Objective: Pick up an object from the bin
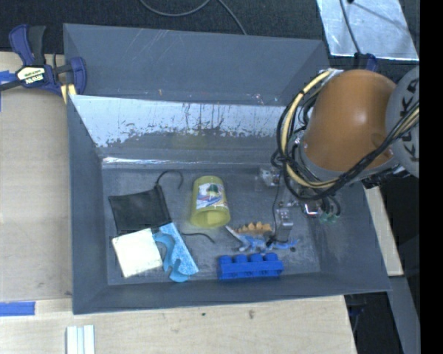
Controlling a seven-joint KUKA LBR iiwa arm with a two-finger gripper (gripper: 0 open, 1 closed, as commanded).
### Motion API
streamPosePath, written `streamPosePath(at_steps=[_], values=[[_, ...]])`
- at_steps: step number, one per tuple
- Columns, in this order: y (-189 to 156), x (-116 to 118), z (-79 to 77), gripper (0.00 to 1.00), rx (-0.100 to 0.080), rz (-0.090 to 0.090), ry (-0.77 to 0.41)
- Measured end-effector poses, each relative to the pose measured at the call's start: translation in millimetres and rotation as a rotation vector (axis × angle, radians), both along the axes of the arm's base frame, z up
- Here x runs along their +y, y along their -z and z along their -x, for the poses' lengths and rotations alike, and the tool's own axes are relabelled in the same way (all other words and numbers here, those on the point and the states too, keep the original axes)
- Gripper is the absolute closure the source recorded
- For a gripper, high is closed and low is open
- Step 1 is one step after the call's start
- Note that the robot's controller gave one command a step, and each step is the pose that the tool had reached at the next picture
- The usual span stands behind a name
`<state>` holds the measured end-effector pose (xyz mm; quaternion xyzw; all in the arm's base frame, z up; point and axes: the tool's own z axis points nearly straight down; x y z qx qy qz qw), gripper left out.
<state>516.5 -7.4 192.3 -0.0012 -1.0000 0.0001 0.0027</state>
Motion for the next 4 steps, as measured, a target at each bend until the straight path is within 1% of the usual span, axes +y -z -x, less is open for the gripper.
streamPosePath(at_steps=[1, 2, 3, 4], values=[[-4, 0, -1.8, 0.00, -0.009, 0.000, 0.000], [69, 4, 13.3, 0.00, -0.008, 0.000, -0.100], [77, 3, 21.1, 0.00, -0.005, 0.000, -0.155], [74, -24, -20.1, 0.00, -0.011, 0.000, -0.145]])
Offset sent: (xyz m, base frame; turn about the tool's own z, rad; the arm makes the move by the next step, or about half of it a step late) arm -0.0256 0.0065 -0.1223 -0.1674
